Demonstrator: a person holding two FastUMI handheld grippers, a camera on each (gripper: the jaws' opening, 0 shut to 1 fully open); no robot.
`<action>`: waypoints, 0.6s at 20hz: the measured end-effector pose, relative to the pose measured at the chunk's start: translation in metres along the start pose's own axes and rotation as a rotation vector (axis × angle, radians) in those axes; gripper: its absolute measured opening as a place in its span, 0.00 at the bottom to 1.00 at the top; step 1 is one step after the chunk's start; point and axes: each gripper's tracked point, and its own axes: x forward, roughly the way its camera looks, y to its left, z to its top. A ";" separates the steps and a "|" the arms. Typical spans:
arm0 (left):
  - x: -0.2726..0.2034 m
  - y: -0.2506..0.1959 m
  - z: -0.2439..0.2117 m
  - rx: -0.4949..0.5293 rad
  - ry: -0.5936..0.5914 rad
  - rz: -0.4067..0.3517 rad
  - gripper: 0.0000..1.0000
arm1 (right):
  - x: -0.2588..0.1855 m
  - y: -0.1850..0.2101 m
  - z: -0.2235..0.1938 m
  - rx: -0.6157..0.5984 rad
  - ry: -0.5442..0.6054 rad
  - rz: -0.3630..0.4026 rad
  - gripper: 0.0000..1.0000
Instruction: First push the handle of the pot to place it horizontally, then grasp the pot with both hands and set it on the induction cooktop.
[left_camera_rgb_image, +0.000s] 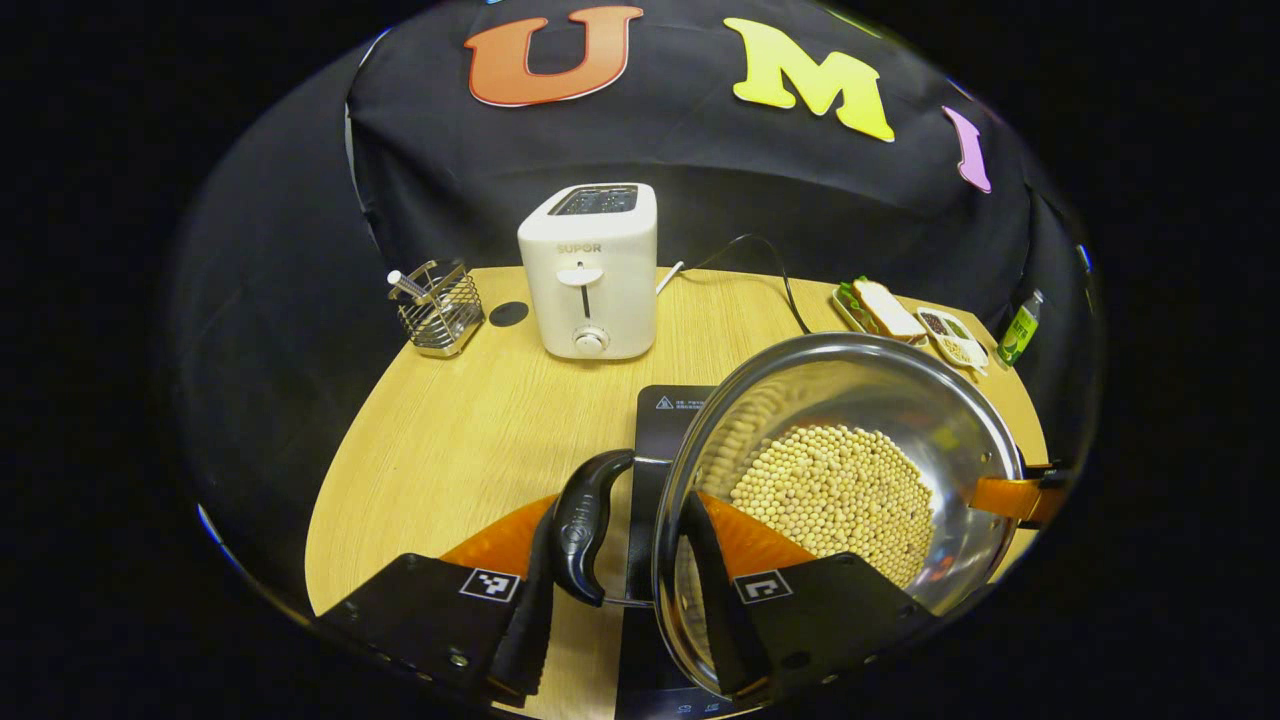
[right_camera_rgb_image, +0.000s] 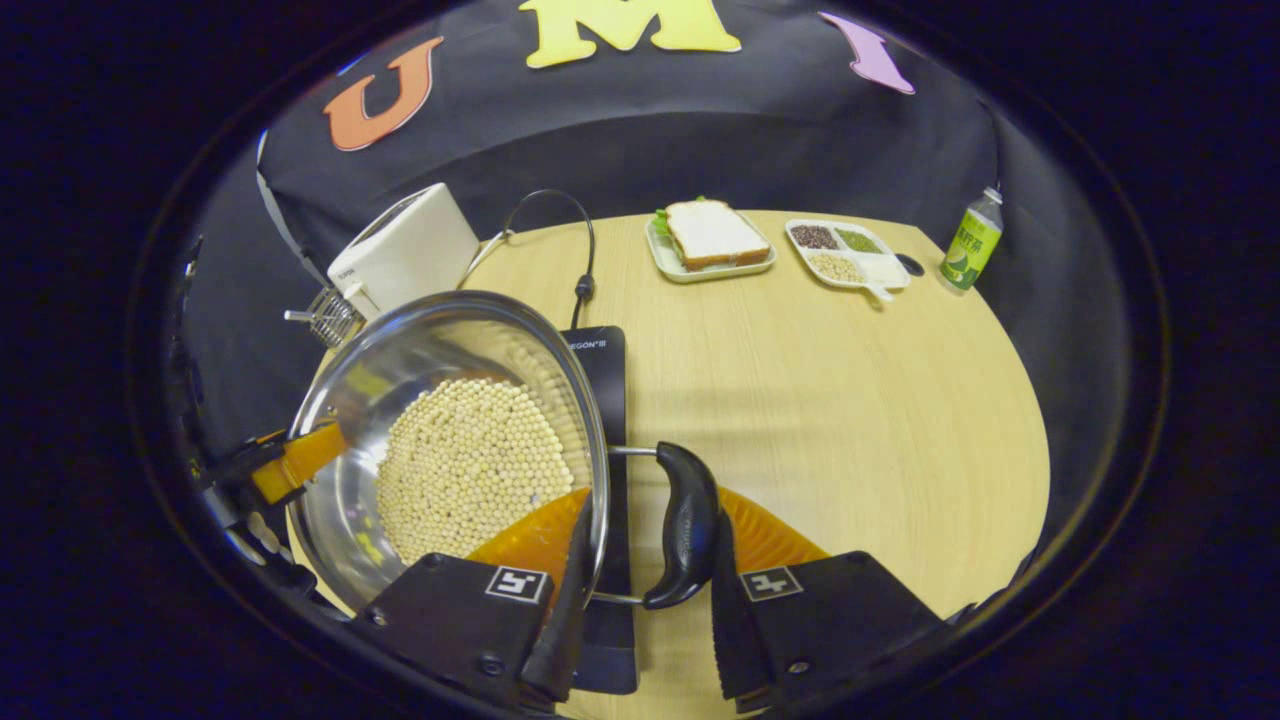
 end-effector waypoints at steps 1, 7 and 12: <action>0.001 0.000 -0.001 0.004 0.004 0.001 0.63 | 0.000 0.000 -0.001 -0.005 -0.003 0.001 0.55; 0.001 -0.002 0.000 0.008 -0.001 -0.010 0.66 | -0.001 0.000 -0.002 0.010 -0.013 0.001 0.58; -0.008 0.011 0.014 0.000 -0.088 0.023 0.76 | -0.008 -0.007 0.000 -0.012 -0.053 0.004 0.71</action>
